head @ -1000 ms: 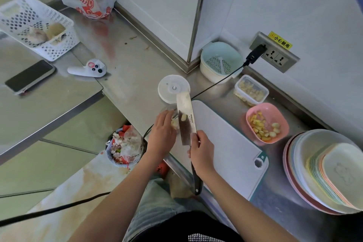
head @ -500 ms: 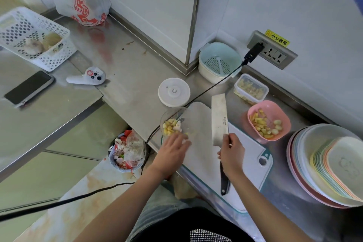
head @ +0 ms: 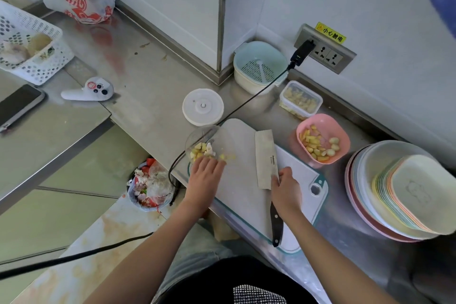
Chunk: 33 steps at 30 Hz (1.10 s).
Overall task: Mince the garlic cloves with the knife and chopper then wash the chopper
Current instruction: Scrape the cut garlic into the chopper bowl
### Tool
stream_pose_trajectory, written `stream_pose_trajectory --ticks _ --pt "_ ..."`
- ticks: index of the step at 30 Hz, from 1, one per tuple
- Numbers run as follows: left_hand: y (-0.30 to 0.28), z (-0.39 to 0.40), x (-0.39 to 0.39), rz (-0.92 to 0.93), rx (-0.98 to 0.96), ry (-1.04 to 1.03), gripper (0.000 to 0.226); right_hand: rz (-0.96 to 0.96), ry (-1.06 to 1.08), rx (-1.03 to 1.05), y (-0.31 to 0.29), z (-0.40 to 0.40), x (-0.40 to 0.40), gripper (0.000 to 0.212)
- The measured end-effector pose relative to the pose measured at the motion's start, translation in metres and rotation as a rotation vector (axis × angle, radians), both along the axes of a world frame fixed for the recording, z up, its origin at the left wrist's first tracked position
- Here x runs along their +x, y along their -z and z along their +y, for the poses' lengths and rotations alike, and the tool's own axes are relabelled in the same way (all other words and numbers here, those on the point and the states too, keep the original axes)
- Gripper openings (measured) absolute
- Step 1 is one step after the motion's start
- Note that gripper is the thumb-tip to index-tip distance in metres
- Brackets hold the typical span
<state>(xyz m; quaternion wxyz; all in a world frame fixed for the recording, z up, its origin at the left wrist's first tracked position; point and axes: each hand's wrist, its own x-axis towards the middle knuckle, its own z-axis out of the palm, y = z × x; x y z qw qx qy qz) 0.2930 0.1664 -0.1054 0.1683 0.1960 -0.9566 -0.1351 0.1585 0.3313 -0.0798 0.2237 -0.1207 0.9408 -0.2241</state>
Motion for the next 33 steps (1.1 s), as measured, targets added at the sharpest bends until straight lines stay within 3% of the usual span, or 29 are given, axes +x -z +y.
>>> stream_pose_trajectory --ticks 4,6,9,14,18,21,24,26,28,30,33 --pt "-0.007 -0.004 0.007 0.08 0.069 -0.027 0.056 0.169 -0.162 0.173 -0.002 -0.01 -0.008 0.013" --pt "-0.008 -0.006 0.014 0.058 0.045 0.006 0.061 0.265 -0.256 0.082 -0.005 -0.026 -0.008 0.018" --pt "-0.008 -0.008 0.019 0.038 0.036 0.016 0.059 0.15 -0.523 -0.135 -0.005 -0.063 -0.004 0.027" --pt "-0.014 -0.016 0.025 0.027 0.025 -0.014 0.043 0.152 -0.704 -0.103 0.016 -0.1 -0.003 0.02" --pt "-0.017 -0.026 0.031 0.003 0.008 0.003 0.041 0.321 -0.778 -0.078 0.025 -0.093 0.002 0.014" --pt "-0.021 -0.03 0.032 -0.04 0.004 0.052 0.044 0.271 -0.637 -0.127 0.025 -0.082 0.003 0.014" --pt "-0.022 -0.03 0.031 -0.09 -0.002 0.108 0.049 0.174 -0.177 -0.404 -0.003 -0.078 0.001 0.008" --pt "-0.018 -0.028 0.028 -0.097 -0.023 0.166 0.048 0.26 -0.117 -0.55 -0.028 -0.085 0.004 0.005" --pt "-0.013 -0.027 0.022 -0.096 -0.049 0.237 0.046 0.35 -0.295 -0.481 -0.042 -0.096 0.007 0.003" --pt "-0.012 -0.026 0.017 -0.093 -0.044 0.305 0.04 0.324 -0.417 -0.31 -0.039 -0.1 0.006 0.003" --pt "-0.018 -0.033 0.014 0.0 -0.024 0.348 0.019 0.236 -0.142 -0.265 -0.032 -0.072 -0.004 0.013"
